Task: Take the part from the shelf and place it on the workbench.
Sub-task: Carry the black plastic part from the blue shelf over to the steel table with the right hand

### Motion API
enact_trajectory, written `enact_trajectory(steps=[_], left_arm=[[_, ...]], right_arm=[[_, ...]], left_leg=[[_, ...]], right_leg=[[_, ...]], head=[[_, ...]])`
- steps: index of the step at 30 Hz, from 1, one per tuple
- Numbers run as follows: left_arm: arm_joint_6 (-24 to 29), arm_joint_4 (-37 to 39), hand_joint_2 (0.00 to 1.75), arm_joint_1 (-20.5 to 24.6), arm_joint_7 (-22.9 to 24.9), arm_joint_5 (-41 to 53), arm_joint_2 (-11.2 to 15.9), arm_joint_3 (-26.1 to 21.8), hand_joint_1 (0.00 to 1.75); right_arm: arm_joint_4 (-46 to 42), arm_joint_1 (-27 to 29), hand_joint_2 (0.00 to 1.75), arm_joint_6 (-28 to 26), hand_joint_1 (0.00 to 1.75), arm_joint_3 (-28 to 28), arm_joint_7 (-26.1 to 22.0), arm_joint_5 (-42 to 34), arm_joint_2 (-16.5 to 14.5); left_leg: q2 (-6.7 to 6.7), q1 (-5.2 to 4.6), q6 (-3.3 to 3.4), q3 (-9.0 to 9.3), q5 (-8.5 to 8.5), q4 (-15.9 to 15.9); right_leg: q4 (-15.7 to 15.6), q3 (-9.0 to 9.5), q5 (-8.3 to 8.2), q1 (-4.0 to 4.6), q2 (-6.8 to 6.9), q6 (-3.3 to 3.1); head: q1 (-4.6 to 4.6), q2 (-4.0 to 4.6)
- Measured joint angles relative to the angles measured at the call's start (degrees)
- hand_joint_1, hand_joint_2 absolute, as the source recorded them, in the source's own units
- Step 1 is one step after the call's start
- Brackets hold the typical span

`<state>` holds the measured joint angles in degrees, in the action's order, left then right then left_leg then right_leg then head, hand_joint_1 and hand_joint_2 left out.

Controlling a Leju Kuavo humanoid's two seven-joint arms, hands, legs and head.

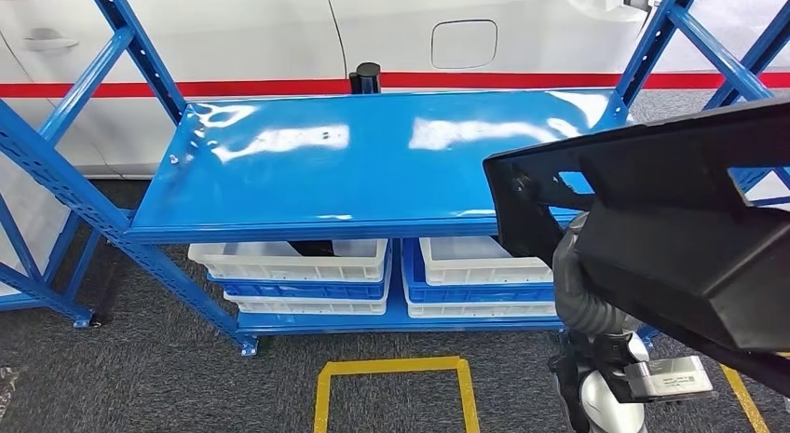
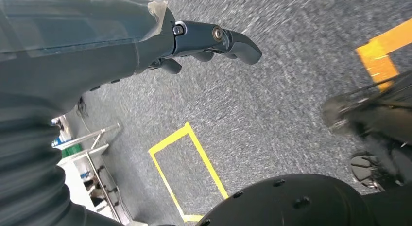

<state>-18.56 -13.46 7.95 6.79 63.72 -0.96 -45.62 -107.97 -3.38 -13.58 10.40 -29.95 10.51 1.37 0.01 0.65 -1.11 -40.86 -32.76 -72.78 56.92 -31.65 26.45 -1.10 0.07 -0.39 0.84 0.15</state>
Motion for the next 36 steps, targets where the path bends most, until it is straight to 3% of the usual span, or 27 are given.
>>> enact_trajectory(steps=[2,4,6,9,11,13,14,15,16,17,19,21,23,24,25,27,28,29,30,31,32,34,36], left_arm=[[0.33,0.0,1.75,-0.09,-0.03,-0.41,-0.04,-0.23,0.0],[0.54,0.0,1.75,-0.09,-0.11,-0.66,-0.06,-0.53,0.0],[0.58,0.01,1.75,-0.13,-0.16,-0.81,-0.1,-0.81,0.0],[2.9,0.02,1.75,-0.28,-1.56,-2.66,-0.53,-1.45,0.0],[11.91,0.02,1.75,-0.72,-6.44,-7.45,-2.02,-3.86,0.0],[26.05,0.13,1.75,-1.74,-11.16,-10.96,-4.55,-7.23,0.0],[32.01,0.24,1.75,-2.35,-12.3,-11.38,-5.86,-8.58,0.0],[35.68,0.36,1.75,-2.96,-12.73,-11.34,-6.9,-9.43,0.0],[37.24,0.48,1.75,-3.43,-12.96,-11.22,-7.76,-10.14,0.0],[37.34,0.62,1.75,-3.7,-13.08,-11.11,-8.44,-10.65,0.0],[36.2,0.81,1.75,-3.84,-13.16,-10.93,-9.37,-11.43,0.0],[35.52,0.91,1.75,-3.82,-13.15,-10.91,-9.8,-12.06,0.0],[35.29,0.97,1.75,-3.9,-13.06,-10.92,-9.92,-12.56,0.0],[35.27,0.98,1.75,-3.95,-13.02,-10.94,-9.91,-12.75,0.0],[35.25,1.01,1.75,-3.99,-12.98,-10.97,-9.92,-12.91,0.0],[35.24,1.04,1.75,-4.03,-12.92,-11.03,-9.98,-13.25,0.0],[35.24,1.05,1.75,-4.03,-12.87,-11.08,-10.01,-13.4,0.0],[35.25,1.05,1.75,-4.03,-12.79,-11.17,-10.02,-13.55,0.0],[35.28,1.05,1.75,-4.03,-12.7,-11.27,-10.02,-13.68,0.0],[35.32,1.06,1.75,-4.03,-12.63,-11.37,-10.02,-13.8,0.0],[35.35,1.07,1.75,-4.02,-12.57,-11.45,-10.02,-13.9,0.0],[35.39,1.07,1.75,-3.96,-12.62,-11.5,-10.02,-14.07,0.0],[35.22,1.07,1.75,-3.89,-13.02,-11.67,-9.98,-14.17,0.0]], right_arm=[[0.01,-0.29,1.75,0.25,1.75,-0.02,0.5,-0.41,0.05],[0.02,-0.77,1.75,0.46,1.75,-0.07,0.71,-0.76,0.13],[0.02,-1.24,1.75,0.62,1.75,-0.14,0.82,-0.96,0.18],[-0.25,-1.03,1.75,-0.21,1.75,-0.58,0.88,-0.74,0.42],[-1.99,1.6,1.75,-1.7,1.75,-1.56,0.29,-1.13,1.14],[-4.14,4.93,1.75,-1.65,1.75,-3.12,-0.82,-2.73,2.23],[-4.77,6.01,1.75,-1.14,1.75,-3.97,-1.27,-3.46,2.71],[-5.1,6.64,1.75,-0.7,1.75,-4.71,-1.58,-3.95,3.02],[-5.37,7.08,1.75,-0.43,1.75,-5.38,-1.76,-4.22,3.21],[-5.6,7.42,1.75,-0.31,1.75,-5.93,-1.86,-4.34,3.37],[-6.02,7.76,1.75,-0.25,1.75,-6.75,-1.95,-4.44,3.59],[-6.44,8.08,1.75,-0.26,1.75,-7.37,-1.99,-4.44,3.78],[-6.71,8.5,1.75,-0.27,1.75,-7.85,-2.02,-4.52,3.91],[-6.79,8.59,1.75,-0.27,1.75,-7.98,-2.02,-4.56,3.95],[-6.86,8.65,1.75,-0.27,1.75,-8.04,-2.02,-4.63,3.96],[-6.97,8.71,1.75,-0.26,1.75,-8.1,-2.0,-4.85,3.97],[-7.0,8.74,1.75,-0.24,1.75,-8.12,-1.97,-5.05,3.99],[-6.99,8.75,1.75,-0.19,1.75,-8.13,-1.93,-5.28,4.01],[-6.98,8.75,1.75,-0.13,1.75,-8.13,-1.89,-5.53,4.05],[-6.97,8.73,1.75,-0.09,1.75,-8.13,-1.86,-5.76,4.1],[-6.95,8.71,1.75,-0.06,1.75,-8.13,-1.85,-5.95,4.14],[-6.93,8.61,1.75,-0.05,1.75,-8.13,-1.85,-6.16,4.21],[-6.92,8.28,1.75,-0.05,1.75,-8.1,-1.86,-6.2,4.25]], left_leg=[[0.01,0.15,0.06,3.87,2.26,3.52],[-0.13,0.13,0.52,9.81,3.79,11.93],[-0.3,-0.19,1.18,12.47,3.8,16.25],[-0.11,-0.49,2.66,11.84,5.01,16.85],[-0.04,-0.32,3.81,10.9,6.25,17.3],[-0.01,-0.47,4.36,9.5,7.27,17.22],[0.18,-0.56,4.4,8.74,7.77,17.15],[0.46,-0.63,4.38,7.98,8.25,17.05],[0.69,-0.64,4.31,7.18,8.73,16.9],[0.8,-0.6,4.18,6.39,9.19,16.69],[0.77,-0.63,3.7,4.93,10.02,15.98],[0.62,-0.84,3.11,4.2,10.85,15.48],[0.5,-0.84,2.52,3.98,11.6,15.44],[0.38,-0.73,2.22,3.75,11.2,15.13],[0.27,-0.59,1.87,3.34,9.69,14.12],[0.07,-0.4,1.24,1.91,4.23,9.17],[0.05,-0.34,0.98,1.04,1.39,5.5],[0.04,-0.25,0.78,0.44,-0.31,2.14],[0.04,-0.15,0.64,0.49,-0.79,-0.07],[0.04,-0.04,0.6,1.45,-0.1,-0.37],[0.04,0.05,0.64,3.46,1.31,1.46],[-0.09,0.08,1.02,9.49,3.34,9.46],[-0.33,-0.21,1.58,13.38,3.39,15.74]], right_leg=[[0.13,-1.13,-0.81,-0.01,0.0,0.37],[0.26,-1.81,-1.47,0.1,-0.01,0.9],[0.24,-2.14,-2.15,0.22,0.03,1.73],[0.5,-2.75,-2.48,0.15,0.08,2.91],[3.98,-4.3,0.63,0.22,0.03,2.63],[11.45,-6.73,5.51,0.2,-0.03,2.19],[14.91,-7.51,7.1,0.19,-0.05,2.35],[16.85,-7.56,7.68,0.19,-0.05,2.77],[16.45,-6.4,7.17,0.17,-0.04,3.41],[13.84,-4.11,6.03,0.11,-0.04,4.07],[4.88,2.33,4.59,0.05,-0.06,4.66],[-0.47,5.66,4.7,0.26,-0.28,4.05],[-0.74,5.18,4.44,0.24,-0.47,3.12],[-0.74,4.81,4.11,0.01,-0.41,2.57],[-0.74,4.33,3.61,-0.21,-0.29,1.86],[-0.73,3.27,2.43,-0.39,-0.07,0.8],[-0.69,2.64,1.81,-0.33,-0.02,0.57],[-0.63,1.96,1.19,-0.28,0.01,0.6],[-0.55,1.22,0.55,-0.23,0.03,0.7],[-0.47,0.42,0.0,-0.2,0.04,0.86],[-0.39,-0.28,-0.49,-0.22,0.03,1.05],[-0.24,-1.25,-1.28,-0.19,0.02,1.6],[-0.23,-1.83,-2.12,-0.11,0.1,2.42]], head=[[0.04,0.0],[0.02,0.0],[-0.03,0.0],[0.07,0.0],[-0.11,-0.01],[-0.38,-0.01],[-0.42,-0.02],[-0.43,-0.01],[-0.42,-0.02],[-0.43,-0.02],[-0.49,-0.02],[-0.46,-0.02],[-0.37,-0.02],[-0.4,-0.02],[-0.32,-0.02],[-0.21,-0.02],[-0.14,-0.02],[-0.13,-0.02],[-0.13,-0.02],[-0.11,-0.02],[-0.1,-0.02],[-0.09,-0.02],[-0.24,-0.02]])
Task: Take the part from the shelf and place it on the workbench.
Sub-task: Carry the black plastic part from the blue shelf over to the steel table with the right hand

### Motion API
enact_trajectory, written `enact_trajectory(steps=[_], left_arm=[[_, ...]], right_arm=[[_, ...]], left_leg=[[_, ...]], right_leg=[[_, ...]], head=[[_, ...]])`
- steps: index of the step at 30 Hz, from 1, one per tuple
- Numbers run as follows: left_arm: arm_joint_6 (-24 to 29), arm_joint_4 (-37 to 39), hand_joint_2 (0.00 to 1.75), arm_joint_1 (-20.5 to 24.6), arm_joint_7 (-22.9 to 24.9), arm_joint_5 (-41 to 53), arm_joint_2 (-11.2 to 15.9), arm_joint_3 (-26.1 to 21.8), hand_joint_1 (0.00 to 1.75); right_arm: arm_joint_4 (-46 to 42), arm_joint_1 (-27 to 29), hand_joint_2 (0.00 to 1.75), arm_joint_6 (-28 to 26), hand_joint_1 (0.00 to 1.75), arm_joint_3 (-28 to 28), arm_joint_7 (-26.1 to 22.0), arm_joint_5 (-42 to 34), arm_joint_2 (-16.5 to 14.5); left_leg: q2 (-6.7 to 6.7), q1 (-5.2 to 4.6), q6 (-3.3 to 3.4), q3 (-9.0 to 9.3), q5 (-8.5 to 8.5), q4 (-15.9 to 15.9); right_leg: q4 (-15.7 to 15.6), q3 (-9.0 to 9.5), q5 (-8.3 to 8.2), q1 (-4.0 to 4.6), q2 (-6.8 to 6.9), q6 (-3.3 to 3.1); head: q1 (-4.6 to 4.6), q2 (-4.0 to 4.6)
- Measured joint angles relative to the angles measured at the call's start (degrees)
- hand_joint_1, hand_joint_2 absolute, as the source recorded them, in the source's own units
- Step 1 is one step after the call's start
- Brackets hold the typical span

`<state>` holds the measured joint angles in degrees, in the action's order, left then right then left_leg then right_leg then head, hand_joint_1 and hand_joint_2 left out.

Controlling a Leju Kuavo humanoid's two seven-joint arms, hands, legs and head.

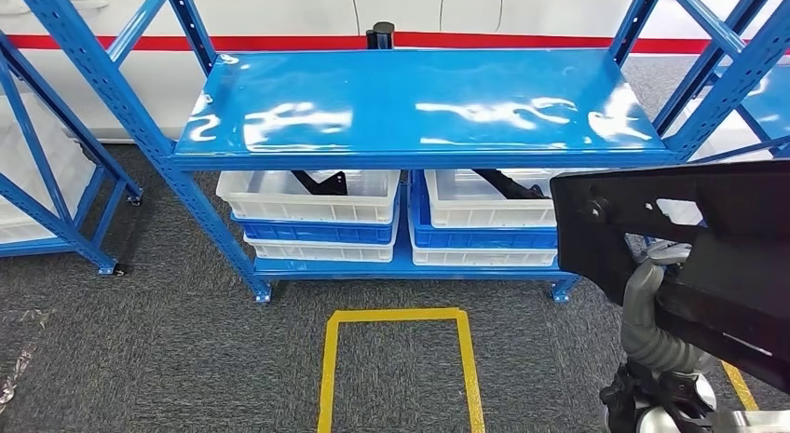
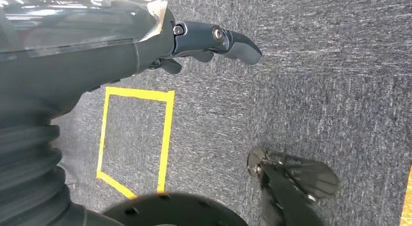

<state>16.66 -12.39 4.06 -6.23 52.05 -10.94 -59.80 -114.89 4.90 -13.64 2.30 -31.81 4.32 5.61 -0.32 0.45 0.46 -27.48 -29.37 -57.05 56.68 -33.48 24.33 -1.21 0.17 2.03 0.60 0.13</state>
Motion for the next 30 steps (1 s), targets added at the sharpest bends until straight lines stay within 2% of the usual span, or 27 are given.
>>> enact_trajectory(steps=[1,2,3,4,5,6,7,8,9,10,11,12,14,15,16,17,18,19,20,21,23,24,25,26,28,29,30], left_arm=[[-0.2,0.0,1.75,0.01,-0.27,-0.19,0.03,-0.08,0.0],[-0.42,0.0,1.75,0.0,-0.51,-0.38,0.08,-0.19,0.0],[-0.6,0.01,1.75,0.02,-0.64,-0.52,0.13,-0.32,0.0],[-0.72,0.01,1.75,0.07,-0.68,-0.6,0.18,-0.45,0.0],[-0.76,0.01,1.75,0.14,-0.68,-0.6,0.25,-0.57,0.0],[-0.8,0.01,1.75,0.21,-0.68,-0.59,0.3,-0.68,0.0],[-0.82,0.01,1.75,0.24,-0.68,-0.58,0.35,-0.76,0.0],[-0.84,0.02,1.75,0.25,-0.68,-0.56,0.39,-0.81,0.0],[-0.86,0.02,1.75,0.24,-0.68,-0.55,0.4,-0.84,0.0],[-0.86,0.02,1.75,0.25,-0.68,-0.53,0.42,-0.85,0.0],[-0.86,0.02,1.75,0.24,-0.68,-0.52,0.43,-0.85,0.0],[-0.86,0.02,1.75,0.25,-0.68,-0.52,0.43,-0.86,0.0],[-0.86,0.02,1.75,0.27,-0.67,-0.51,0.44,-0.87,0.0],[-0.86,0.02,1.75,0.28,-0.67,-0.51,0.45,-0.88,0.0],[-0.86,0.02,1.75,0.3,-0.66,-0.5,0.46,-0.89,0.0],[-0.86,0.02,1.75,0.28,-0.65,-0.5,0.46,-0.9,0.0],[-0.86,0.03,1.75,0.24,-0.64,-0.49,0.51,-0.93,0.0],[-0.86,0.03,1.75,0.19,-0.63,-0.49,0.57,-0.96,0.0],[-0.86,0.04,1.75,0.16,-0.62,-0.49,0.61,-0.98,0.0],[-0.86,0.04,1.75,0.14,-0.61,-0.49,0.65,-1.0,0.0],[-0.84,0.05,1.75,0.12,-0.59,-0.49,0.67,-1.02,0.0],[-0.8,0.06,1.75,0.11,-0.57,-0.49,0.69,-1.02,0.0],[-0.76,0.07,1.75,0.11,-0.55,-0.49,0.71,-1.03,0.0],[-0.71,0.09,1.75,0.12,-0.52,-0.49,0.72,-1.03,0.0],[-0.64,0.09,1.75,0.17,-0.49,-0.35,0.75,-1.03,0.0],[-0.59,0.09,1.75,0.22,-0.48,-0.09,0.79,-1.03,0.0],[-0.56,0.09,1.75,0.28,-0.43,0.28,0.84,-1.01,0.0]], right_arm=[[0.03,-0.21,1.75,0.0,1.75,0.05,-0.01,-0.01,0.01],[0.05,-0.42,1.75,-0.01,1.75,0.12,-0.01,-0.01,0.02],[0.11,-0.57,1.75,-0.04,1.75,0.19,-0.01,-0.01,0.07],[0.17,-0.7,1.75,-0.09,1.75,0.25,-0.01,-0.02,0.14],[0.25,-0.84,1.75,-0.14,1.75,0.28,-0.01,-0.02,0.23],[0.33,-0.98,1.75,-0.2,1.75,0.31,-0.01,-0.03,0.33],[0.42,-1.07,1.75,-0.25,1.75,0.35,-0.01,-0.03,0.41],[0.51,-1.12,1.75,-0.29,1.75,0.38,-0.01,-0.03,0.49],[0.59,-1.12,1.75,-0.33,1.75,0.42,-0.01,-0.04,0.57],[0.67,-1.12,1.75,-0.36,1.75,0.44,-0.01,-0.05,0.62],[0.73,-1.13,1.75,-0.4,1.75,0.45,0.01,-0.08,0.67],[0.76,-1.14,1.75,-0.45,1.75,0.46,0.02,-0.11,0.71],[0.76,-1.15,1.75,-0.64,1.75,0.49,0.08,-0.21,0.79],[0.75,-1.1,1.75,-0.76,1.75,0.49,0.11,-0.25,0.84],[0.74,-1.01,1.75,-0.88,1.75,0.5,0.14,-0.29,0.91],[0.73,-0.86,1.75,-0.98,1.75,0.5,0.16,-0.33,0.97],[0.73,-0.74,1.75,-1.04,1.75,0.5,0.16,-0.39,1.03],[0.73,-0.66,1.75,-1.07,1.75,0.49,0.17,-0.44,1.07],[0.73,-0.59,1.75,-1.1,1.75,0.49,0.17,-0.52,1.08],[0.73,-0.55,1.75,-1.14,1.75,0.48,0.17,-0.6,1.08],[0.73,-0.48,1.75,-1.21,1.75,0.47,0.17,-0.78,1.08],[0.75,-0.47,1.75,-1.22,1.75,0.47,0.16,-0.87,1.08],[0.77,-0.47,1.75,-1.22,1.75,0.48,0.16,-0.97,1.08],[0.79,-0.48,1.75,-1.22,1.75,0.48,0.16,-1.04,1.08],[0.81,-0.53,1.75,-1.22,1.75,0.48,0.16,-1.08,1.09],[0.81,-0.59,1.75,-1.24,1.75,0.48,0.16,-1.08,1.09],[0.82,-0.68,1.75,-1.27,1.75,0.48,0.16,-1.08,1.11]], left_leg=[[-0.08,-0.26,0.31,0.4,-0.2,1.12],[-0.07,-0.47,0.72,0.03,0.17,1.39],[0.09,-0.5,1.22,-0.3,0.75,1.6],[0.24,-0.47,1.78,-0.68,1.38,1.87],[0.41,-0.37,2.29,-1.18,2.07,2.14],[0.57,-0.3,2.63,-1.67,2.68,2.29],[0.63,-0.37,2.86,-2.41,3.23,2.29],[0.73,-0.43,2.9,-3.17,3.78,2.25],[0.81,-0.48,2.89,-3.96,4.34,2.2],[0.86,-0.49,2.83,-4.69,4.85,2.14],[0.88,-0.46,2.68,-5.32,5.29,2.03],[0.89,-0.41,2.51,-5.78,5.62,1.88],[0.88,-0.46,1.99,-6.58,6.15,1.44],[0.88,-0.57,1.71,-6.86,6.45,1.23],[0.88,-0.68,1.44,-7.09,6.78,1.1],[0.85,-0.81,1.2,-7.23,7.16,1.04],[0.8,-0.83,0.97,-7.41,7.24,0.96],[0.72,-0.82,0.7,-7.78,6.53,0.42],[0.62,-0.77,0.41,-8.42,4.96,-1.01],[0.53,-0.65,0.13,-9.34,2.56,-3.54],[0.41,-0.41,-0.34,-11.6,-2.6,-11.35],[0.41,-0.32,-0.45,-12.27,-3.95,-14.6],[0.41,-0.27,-0.48,-12.24,-4.18,-16.36],[0.41,-0.25,-0.39,-11.1,-3.19,-15.8],[0.31,-0.27,0.13,-6.09,-0.48,-9.27],[0.23,-0.34,0.46,-3.2,0.04,-5.05],[0.15,-0.49,0.74,-1.15,-0.02,-1.82]], right_leg=[[-0.08,-0.23,-0.48,-0.03,0.06,0.44],[-0.26,-0.37,-1.0,-0.07,0.08,0.98],[-0.24,-0.66,-1.13,-0.16,0.1,1.35],[0.32,-1.21,-0.55,-0.16,0.08,1.45],[1.86,-2.02,0.88,-0.1,0.05,1.29],[4.66,-3.15,3.1,-0.1,0.03,0.9],[8.45,-4.42,5.55,-0.04,-0.01,0.55],[12.44,-5.48,7.53,-0.05,-0.03,0.48],[15.38,-5.94,8.59,-0.05,-0.03,0.71],[16.48,-5.49,8.62,-0.07,-0.03,1.17],[14.83,-3.62,7.65,-0.09,-0.03,1.78],[11.17,-0.85,6.3,-0.11,-0.02,2.3],[2.14,5.06,5.09,0.05,-0.07,2.48],[-0.45,6.61,5.11,0.21,-0.11,2.26],[-1.69,7.29,5.38,0.39,-0.15,1.98],[-1.79,7.21,5.21,0.51,-0.18,1.77],[-1.59,6.83,4.93,0.19,-0.14,1.39],[-1.52,6.44,4.62,-0.08,-0.08,0.9],[-1.48,5.97,4.21,-0.36,0.0,0.25],[-1.42,5.47,3.79,-0.56,0.09,-0.41],[-1.07,4.17,2.97,-0.29,0.26,-1.24],[-0.83,3.45,2.57,-0.16,0.31,-1.39],[-0.54,2.69,2.19,-0.06,0.33,-1.41],[-0.2,1.95,1.85,0.0,0.34,-1.36],[0.32,0.78,1.33,0.07,0.23,-1.16],[0.49,0.39,1.05,0.2,0.19,-0.93],[0.56,0.15,0.78,0.28,0.18,-0.63]], head=[[-0.03,0.0],[-0.1,0.0],[-0.07,0.0],[-0.12,0.0],[-0.29,0.0],[-0.45,0.0],[-0.62,0.0],[-0.73,0.0],[-0.74,0.0],[-0.75,0.0],[-0.76,0.0],[-0.76,0.0],[-0.75,0.0],[-0.73,0.0],[-0.72,0.0],[-0.69,0.0],[-0.71,0.0],[-0.66,0.0],[-0.56,0.0],[-0.48,0.0],[-0.35,0.0],[-0.35,0.0],[-0.34,0.0],[-0.34,0.0],[-0.32,0.0],[-0.37,0.0],[-0.38,0.0]])
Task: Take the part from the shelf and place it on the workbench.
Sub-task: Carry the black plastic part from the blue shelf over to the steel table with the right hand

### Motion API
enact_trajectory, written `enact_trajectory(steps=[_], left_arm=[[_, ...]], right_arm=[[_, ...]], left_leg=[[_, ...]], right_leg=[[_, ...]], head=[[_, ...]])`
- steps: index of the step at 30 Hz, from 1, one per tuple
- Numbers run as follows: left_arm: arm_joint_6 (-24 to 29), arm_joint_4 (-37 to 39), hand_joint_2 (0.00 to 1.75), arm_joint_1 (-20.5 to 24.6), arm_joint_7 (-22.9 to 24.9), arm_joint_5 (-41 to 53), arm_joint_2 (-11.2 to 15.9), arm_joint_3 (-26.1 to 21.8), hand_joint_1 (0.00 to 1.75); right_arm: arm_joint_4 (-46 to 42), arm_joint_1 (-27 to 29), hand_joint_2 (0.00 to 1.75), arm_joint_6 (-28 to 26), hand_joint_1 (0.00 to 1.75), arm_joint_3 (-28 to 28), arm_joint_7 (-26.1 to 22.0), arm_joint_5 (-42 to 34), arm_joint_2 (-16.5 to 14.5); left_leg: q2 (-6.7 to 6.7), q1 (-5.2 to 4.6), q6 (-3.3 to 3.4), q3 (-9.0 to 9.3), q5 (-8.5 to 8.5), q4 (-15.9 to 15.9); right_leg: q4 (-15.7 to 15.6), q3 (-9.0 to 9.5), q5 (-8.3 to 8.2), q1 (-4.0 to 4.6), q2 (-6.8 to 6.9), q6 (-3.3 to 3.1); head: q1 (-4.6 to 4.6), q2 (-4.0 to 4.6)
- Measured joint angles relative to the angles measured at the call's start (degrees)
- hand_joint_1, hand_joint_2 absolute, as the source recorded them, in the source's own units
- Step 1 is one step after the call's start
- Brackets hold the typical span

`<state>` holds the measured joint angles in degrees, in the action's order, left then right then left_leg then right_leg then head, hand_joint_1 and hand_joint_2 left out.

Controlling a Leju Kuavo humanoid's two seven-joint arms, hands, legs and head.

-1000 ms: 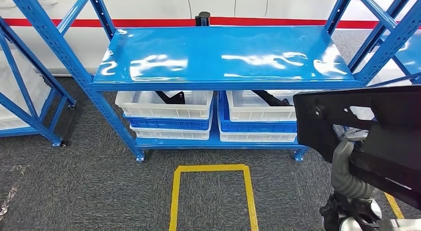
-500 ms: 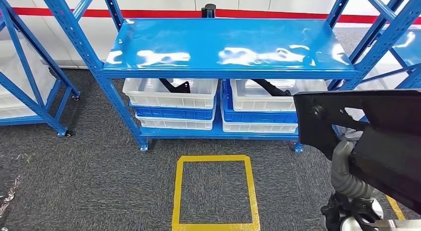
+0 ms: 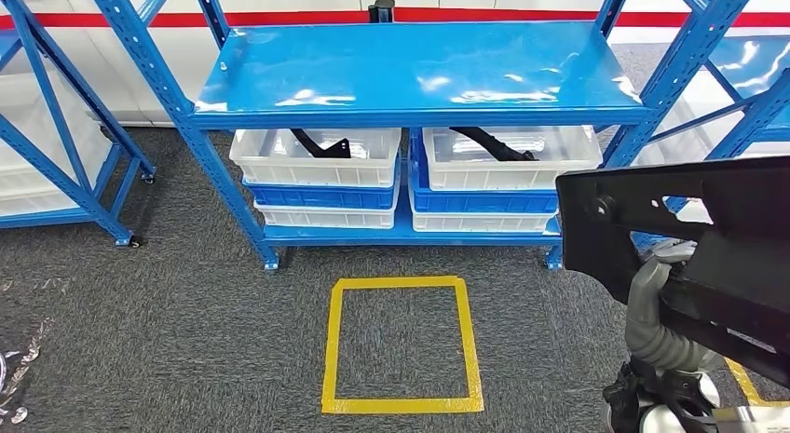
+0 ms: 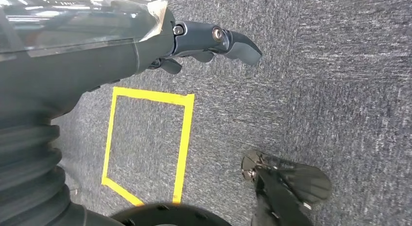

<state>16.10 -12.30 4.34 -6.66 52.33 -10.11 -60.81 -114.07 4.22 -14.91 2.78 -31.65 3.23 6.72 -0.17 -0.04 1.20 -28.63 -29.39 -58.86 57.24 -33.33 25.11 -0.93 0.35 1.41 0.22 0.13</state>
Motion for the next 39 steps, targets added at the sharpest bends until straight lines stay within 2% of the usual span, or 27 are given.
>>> enact_trajectory(steps=[2,4,5,6,8,10,11,12,13,14,15,16,19,20,22,24,25,26,27,28,30,31,32,34,35,37,39], left_arm=[[0.05,0.02,1.75,0.06,0.32,0.68,0.07,0.03,0.0],[0.04,0.1,1.75,0.04,0.82,0.93,0.12,0.04,0.0],[0.02,0.15,1.75,0.04,1.01,0.99,0.16,0.04,0.0],[-0.03,0.18,1.75,0.05,1.15,1.01,0.21,0.04,0.0],[-0.11,0.22,1.75,0.08,1.37,1.02,0.26,0.04,0.0],[-0.14,0.25,1.75,0.05,1.66,0.98,0.26,0.04,0.0],[-0.13,0.27,1.75,0.03,1.78,1.0,0.24,0.04,0.0],[-0.13,0.3,1.75,0.02,1.85,1.1,0.19,0.05,0.0],[-0.13,0.33,1.75,0.02,1.87,1.31,0.13,0.09,0.0],[-0.12,0.37,1.75,0.04,1.86,1.63,0.09,0.14,0.0],[-0.11,0.4,1.75,0.04,1.82,1.94,0.04,0.19,0.0],[-0.1,0.42,1.75,0.03,1.72,2.29,0.01,0.25,0.0],[-0.12,0.48,1.75,-0.11,1.32,3.24,-0.02,0.66,0.0],[-0.17,0.49,1.75,-0.15,1.22,3.48,0.03,0.87,0.0],[-0.28,0.5,1.75,-0.17,1.08,3.82,0.11,1.21,0.0],[-0.46,0.51,1.75,-0.19,1.04,4.15,0.19,1.47,0.0],[-0.54,0.52,1.75,-0.21,1.04,4.3,0.25,1.6,0.0],[-0.62,0.54,1.75,-0.23,1.07,4.44,0.3,1.69,0.0],[-0.69,0.55,1.75,-0.24,1.11,4.55,0.36,1.78,0.0],[-0.77,0.56,1.75,-0.23,1.17,4.61,0.4,1.84,0.0],[-0.98,0.58,1.75,-0.23,1.31,4.67,0.59,1.95,0.0],[-1.07,0.61,1.75,-0.22,1.34,4.69,0.67,2.01,0.0],[-1.13,0.64,1.75,-0.21,1.37,4.7,0.73,2.07,0.0],[-1.14,0.67,1.75,-0.17,1.34,4.7,0.74,2.18,0.0],[-1.14,0.67,1.75,-0.16,1.31,4.7,0.73,2.22,0.0],[-1.1,0.67,1.75,-0.12,1.19,4.7,0.76,2.33,0.0],[-1.07,0.68,1.75,-0.18,0.86,4.69,0.79,2.45,0.0]], right_arm=[[0.03,-0.16,1.75,-0.09,1.75,0.04,0.0,0.0,0.02],[0.07,-0.22,1.75,-0.16,1.75,0.1,0.0,-0.01,0.11],[0.09,-0.22,1.75,-0.18,1.75,0.12,0.0,-0.03,0.17],[0.11,-0.23,1.75,-0.2,1.75,0.14,0.0,-0.05,0.27],[0.21,-0.21,1.75,-0.21,1.75,0.22,0.0,-0.14,0.41],[0.39,-0.09,1.75,-0.13,1.75,0.34,0.0,-0.46,0.57],[0.48,0.03,1.75,-0.08,1.75,0.4,-0.04,-0.84,0.72],[0.52,0.24,1.75,-0.03,1.75,0.39,-0.17,-1.34,0.93],[0.48,0.61,1.75,-0.02,1.75,0.27,-0.43,-1.93,1.21],[0.4,1.14,1.75,-0.02,1.75,0.02,-0.83,-2.58,1.51],[0.21,1.87,1.75,-0.02,1.75,-0.34,-1.31,-3.13,1.76],[-0.13,2.88,1.75,-0.03,1.75,-0.84,-1.88,-3.63,1.92],[-2.17,7.46,1.75,-0.11,1.75,-2.99,-3.68,-4.39,1.84],[-2.97,8.74,1.75,-0.13,1.75,-3.69,-4.12,-4.43,1.69],[-4.28,10.22,1.75,-0.14,1.75,-4.55,-4.49,-4.13,1.34],[-5.32,11.66,1.75,-0.27,1.75,-4.97,-4.48,-3.41,0.93],[-5.8,12.53,1.75,-0.37,1.75,-5.15,-4.44,-2.99,0.7],[-6.31,13.29,1.75,-0.5,1.75,-5.36,-4.39,-2.58,0.46],[-6.85,13.9,1.75,-0.58,1.75,-5.56,-4.35,-2.23,0.24],[-7.37,14.34,1.75,-0.64,1.75,-5.72,-4.35,-1.99,0.08],[-8.29,14.76,1.75,-0.66,1.75,-5.88,-4.34,-1.71,-0.16],[-8.6,14.82,1.75,-0.63,1.75,-5.9,-4.32,-1.64,-0.25],[-8.85,14.86,1.75,-0.56,1.75,-5.92,-4.28,-1.58,-0.32],[-9.22,14.96,1.75,-0.44,1.75,-5.98,-4.17,-1.48,-0.42],[-9.39,15.03,1.75,-0.41,1.75,-6.04,-4.13,-1.45,-0.44],[-9.62,15.04,1.75,-0.4,1.75,-6.14,-4.08,-1.44,-0.44],[-9.64,15.07,1.75,-0.38,1.75,-6.16,-4.04,-1.44,-0.44]], left_leg=[[-0.05,-0.41,0.44,1.36,-0.55,2.69],[0.07,-0.45,1.09,0.7,0.34,3.14],[0.18,-0.34,1.49,0.26,0.93,3.38],[0.3,-0.19,1.81,-0.29,1.55,3.6],[0.58,-0.13,2.1,-1.54,2.51,3.6],[1.05,-0.11,2.04,-2.75,3.39,3.52],[1.37,-0.06,1.94,-3.23,3.72,3.43],[1.68,0.04,1.81,-3.52,3.94,3.25],[2.0,0.14,1.62,-3.79,4.05,2.9],[2.32,0.13,1.34,-4.02,4.07,2.46],[2.61,0.06,1.09,-4.16,4.04,2.0],[2.9,-0.04,0.8,-4.32,4.03,1.64],[3.51,0.02,0.02,-4.42,4.03,1.24],[3.15,0.14,-0.28,-4.72,3.28,0.56],[1.72,0.33,-0.85,-6.52,-0.35,-3.95],[0.69,0.36,-1.1,-9.2,-4.45,-11.2],[0.55,0.36,-1.05,-9.97,-5.28,-13.61],[0.46,0.35,-0.88,-9.83,-5.03,-14.1],[0.21,0.34,-0.6,-8.6,-3.78,-12.38],[-0.61,0.32,-0.19,-6.47,-1.94,-8.88],[-3.38,0.29,0.65,-2.28,0.53,-1.49],[-4.38,0.22,0.89,-1.15,0.91,0.63],[-4.68,0.12,1.0,-0.79,0.79,1.48],[-3.45,0.02,1.19,-0.83,1.14,1.98],[-2.75,0.08,1.41,-0.87,1.48,2.34],[-1.04,0.27,1.91,-1.13,2.17,2.97],[0.75,0.06,2.12,-1.7,2.44,2.93]], right_leg=[[-0.03,-0.23,-0.66,0.04,0.09,0.78],[0.09,-0.71,-0.96,-0.02,0.12,1.45],[1.05,-1.35,-0.25,0.0,0.07,1.49],[3.19,-2.41,1.22,0.03,0.0,1.38],[10.95,-5.39,5.66,0.0,-0.11,0.93],[16.85,-6.81,8.35,-0.06,-0.15,1.27],[16.38,-5.73,8.31,-0.15,-0.12,1.79],[13.49,-3.42,7.49,-0.26,0.02,2.45],[8.85,-0.22,6.33,-0.41,0.61,3.13],[4.4,2.56,5.5,-0.45,1.43,3.45],[1.17,4.4,4.87,-0.46,2.0,3.39],[-0.54,5.23,4.66,-0.42,2.39,3.03],[-0.52,4.8,4.27,-0.42,1.45,1.47],[-0.5,4.69,3.98,-0.54,1.06,0.96],[-0.55,4.26,3.31,-0.77,0.15,-0.04],[-0.5,3.64,2.8,-0.58,-0.82,-0.54],[-0.49,3.39,2.59,-0.47,-1.33,-0.59],[-0.47,3.21,2.41,-0.36,-1.9,-0.59],[-0.47,3.09,2.24,-0.27,-2.54,-0.52],[-0.46,3.02,2.09,-0.22,-3.21,-0.4],[-0.39,2.83,1.82,-0.05,-4.41,-0.01],[-0.34,2.59,1.62,-0.04,-4.97,0.3],[-0.31,2.27,1.4,-0.09,-5.53,0.65],[-0.19,1.49,0.95,-0.26,-6.51,1.43],[0.34,0.91,1.15,-0.23,-6.06,1.6],[4.62,-1.56,3.44,0.05,-3.61,1.36],[12.34,-5.13,7.02,0.1,-1.51,1.08]], head=[[-0.01,0.0],[0.04,0.0],[-0.04,0.0],[-0.2,0.0],[-0.53,0.0],[-0.64,0.0],[-0.66,0.0],[-0.67,0.0],[-0.69,0.0],[-0.78,0.0],[-0.85,0.0],[-0.89,0.0],[-0.93,0.0],[-0.92,0.0],[-0.84,0.0],[-0.79,0.0],[-0.79,0.0],[-0.8,0.0],[-0.79,0.0],[-0.79,0.0],[-0.86,0.0],[-0.84,0.0],[-0.85,0.0],[-0.8,0.0],[-0.81,0.0],[-1.18,0.0],[-1.59,0.0]])
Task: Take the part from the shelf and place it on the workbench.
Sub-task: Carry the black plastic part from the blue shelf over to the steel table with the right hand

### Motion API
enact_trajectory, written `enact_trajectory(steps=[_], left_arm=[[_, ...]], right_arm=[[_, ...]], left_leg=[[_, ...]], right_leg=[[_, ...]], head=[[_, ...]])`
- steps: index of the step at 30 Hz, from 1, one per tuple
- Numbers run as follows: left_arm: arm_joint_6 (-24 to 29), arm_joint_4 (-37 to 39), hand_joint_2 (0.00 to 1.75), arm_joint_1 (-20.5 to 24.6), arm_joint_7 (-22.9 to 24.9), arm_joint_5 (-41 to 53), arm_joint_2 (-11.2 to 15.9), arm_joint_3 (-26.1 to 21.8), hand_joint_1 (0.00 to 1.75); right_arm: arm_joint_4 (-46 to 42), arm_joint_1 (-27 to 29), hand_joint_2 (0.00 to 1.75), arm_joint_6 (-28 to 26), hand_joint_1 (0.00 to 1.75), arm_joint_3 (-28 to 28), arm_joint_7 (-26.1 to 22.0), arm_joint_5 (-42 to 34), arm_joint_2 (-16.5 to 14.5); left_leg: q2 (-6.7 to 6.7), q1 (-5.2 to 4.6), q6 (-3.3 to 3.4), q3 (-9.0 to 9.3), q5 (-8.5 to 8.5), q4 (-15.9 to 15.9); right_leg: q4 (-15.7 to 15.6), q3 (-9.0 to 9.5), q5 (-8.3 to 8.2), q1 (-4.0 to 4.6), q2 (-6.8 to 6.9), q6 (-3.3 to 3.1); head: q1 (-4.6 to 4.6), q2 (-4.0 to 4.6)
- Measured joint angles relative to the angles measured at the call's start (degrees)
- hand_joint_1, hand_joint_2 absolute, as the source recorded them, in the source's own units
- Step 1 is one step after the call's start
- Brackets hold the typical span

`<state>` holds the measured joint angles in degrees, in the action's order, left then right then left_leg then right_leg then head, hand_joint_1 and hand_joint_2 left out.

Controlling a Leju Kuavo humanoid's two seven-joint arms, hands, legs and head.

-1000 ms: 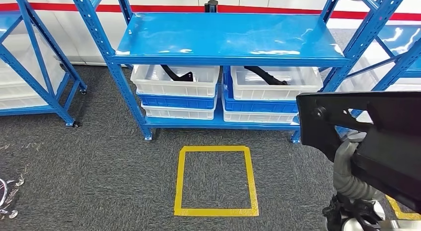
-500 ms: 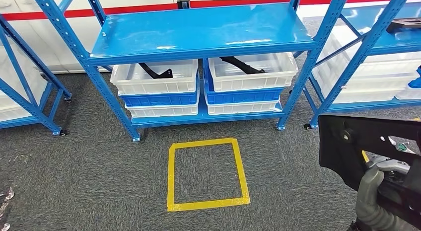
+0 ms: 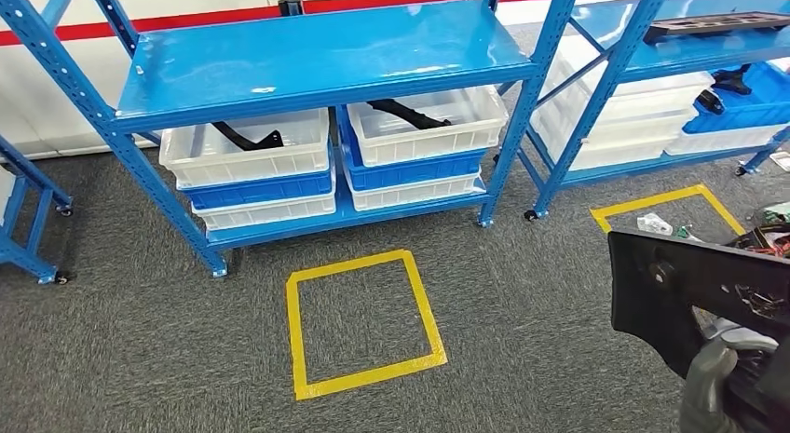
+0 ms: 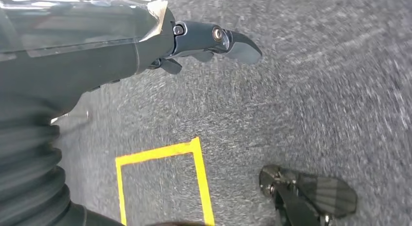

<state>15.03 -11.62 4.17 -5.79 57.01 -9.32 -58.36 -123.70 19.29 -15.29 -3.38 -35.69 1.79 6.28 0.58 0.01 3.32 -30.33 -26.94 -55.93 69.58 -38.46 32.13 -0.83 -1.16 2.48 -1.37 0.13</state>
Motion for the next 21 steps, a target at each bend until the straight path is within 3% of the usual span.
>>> enact_trajectory(steps=[1,2,3,5,7,8,10,11,13,14,16,17,18,20,21], left_arm=[[-0.07,0.01,1.75,-0.06,-0.53,-0.02,-0.01,0.04,0.0],[-0.23,0.01,1.75,-0.11,-1.47,-0.04,-0.03,0.08,0.0],[-0.39,0.01,1.75,-0.12,-2.64,-0.07,-0.05,0.12,0.0],[-0.48,0.0,1.75,-0.06,-4.49,-0.13,-0.14,0.2,0.0],[-0.19,0.0,1.75,0.02,-4.97,-0.32,-0.14,0.23,0.0],[0.01,0.0,1.75,0.08,-5.0,-0.41,-0.09,0.23,0.0],[0.55,0.01,1.75,0.21,-4.7,-0.51,-0.02,0.22,0.0],[0.83,0.01,1.75,0.28,-4.47,-0.51,0.03,0.22,0.0],[1.13,0.01,1.75,0.31,-4.03,-0.52,0.1,0.21,0.0],[1.16,0.01,1.75,0.28,-3.62,-0.54,0.13,0.2,0.0],[1.21,0.02,1.75,0.17,-2.05,-0.57,0.16,0.14,0.0],[1.15,0.02,1.75,0.13,-0.87,-0.51,0.19,0.11,0.0],[0.94,0.03,1.75,0.09,0.43,-0.43,0.21,0.09,0.0],[-0.2,0.03,1.75,0.06,3.27,-0.52,0.31,0.02,0.0],[-1.17,0.04,1.75,0.05,4.73,-0.8,0.42,-0.11,0.0]], right_arm=[[0.01,0.06,1.75,0.01,1.75,0.0,0.0,0.02,0.0],[0.01,0.13,1.75,0.02,1.75,0.0,-0.08,0.05,-0.02],[0.02,0.18,1.75,0.02,1.75,-0.01,-0.23,0.09,-0.02],[0.03,0.1,1.75,0.03,1.75,-0.01,-0.61,0.14,-0.04],[0.15,-0.45,1.75,0.13,1.75,0.03,-0.76,0.15,-0.07],[0.27,-0.89,1.75,0.22,1.75,0.05,-0.74,0.21,-0.09],[0.58,-1.99,1.75,0.42,1.75,0.14,-0.34,0.49,-0.21],[0.71,-2.56,1.75,0.5,1.75,0.22,-0.08,0.7,-0.31],[0.97,-3.72,1.75,0.6,1.75,0.46,0.43,1.04,-0.54],[1.1,-4.21,1.75,0.61,1.75,0.61,0.56,1.16,-0.66],[1.5,-5.02,1.75,0.55,1.75,0.92,0.75,1.33,-0.82],[1.75,-5.36,1.75,0.49,1.75,1.12,0.84,1.37,-0.86],[2.05,-5.73,1.75,0.39,1.75,1.33,0.93,1.37,-0.87],[2.72,-6.58,1.75,0.19,1.75,1.76,1.03,1.36,-0.89],[3.05,-7.04,1.75,0.11,1.75,1.99,1.04,1.35,-0.89]], left_leg=[[0.9,-0.08,-0.01,-0.27,0.09,-0.07],[1.75,-0.12,-0.05,-0.49,0.17,-0.14],[2.55,-0.13,-0.11,-0.63,0.23,-0.22],[3.91,-0.19,-0.38,-0.67,0.27,-0.43],[4.98,-0.48,-0.94,-0.54,0.12,-0.67],[5.46,-0.63,-1.24,-0.42,0.07,-0.74],[6.23,-0.53,-1.86,-0.31,0.05,-0.81],[5.58,-0.35,-2.25,-0.48,-0.36,-1.22],[2.52,0.02,-3.01,-2.1,-3.25,-4.82],[0.8,0.12,-3.27,-3.59,-5.5,-8.29],[-0.55,0.2,-3.49,-6.7,-8.9,-15.59],[-0.67,0.22,-3.5,-7.3,-9.02,-17.13],[-0.76,0.27,-3.45,-6.83,-7.96,-16.46],[-1.76,0.49,-3.19,-3.26,-3.83,-9.54],[-3.19,0.65,-3.02,-1.32,-2.32,-5.63]], right_leg=[[3.01,-1.16,1.12,-0.06,0.34,0.16],[3.8,-1.11,1.28,-0.16,0.55,0.55],[2.08,0.26,0.57,-0.25,0.83,1.09],[-6.41,5.57,-1.91,-0.38,2.7,1.95],[-12.45,9.02,-3.53,-0.15,4.66,1.5],[-13.29,9.34,-3.75,0.01,5.02,0.9],[-13.24,8.97,-4.25,-0.09,3.81,-0.19],[-13.31,8.84,-4.53,-0.3,3.26,-0.62],[-13.43,8.49,-5.23,-0.78,2.19,-1.61],[-13.39,8.21,-5.48,-0.72,1.7,-1.9],[-13.31,7.64,-5.89,-0.65,0.52,-2.16],[-13.28,7.48,-6.02,-0.61,-0.14,-2.12],[-13.25,7.41,-6.12,-0.61,-0.85,-2.05],[-13.17,7.43,-6.26,-0.65,-2.26,-1.86],[-13.08,7.36,-6.35,-0.54,-2.89,-1.68]], head=[[-0.05,0.0],[-0.05,0.0],[-0.05,0.0],[-0.08,0.0],[0.01,0.0],[0.06,0.0],[0.2,0.0],[0.2,0.0],[0.32,0.0],[0.39,0.0],[0.43,0.0],[0.43,0.0],[0.44,0.0],[0.45,0.0],[0.42,0.0]])
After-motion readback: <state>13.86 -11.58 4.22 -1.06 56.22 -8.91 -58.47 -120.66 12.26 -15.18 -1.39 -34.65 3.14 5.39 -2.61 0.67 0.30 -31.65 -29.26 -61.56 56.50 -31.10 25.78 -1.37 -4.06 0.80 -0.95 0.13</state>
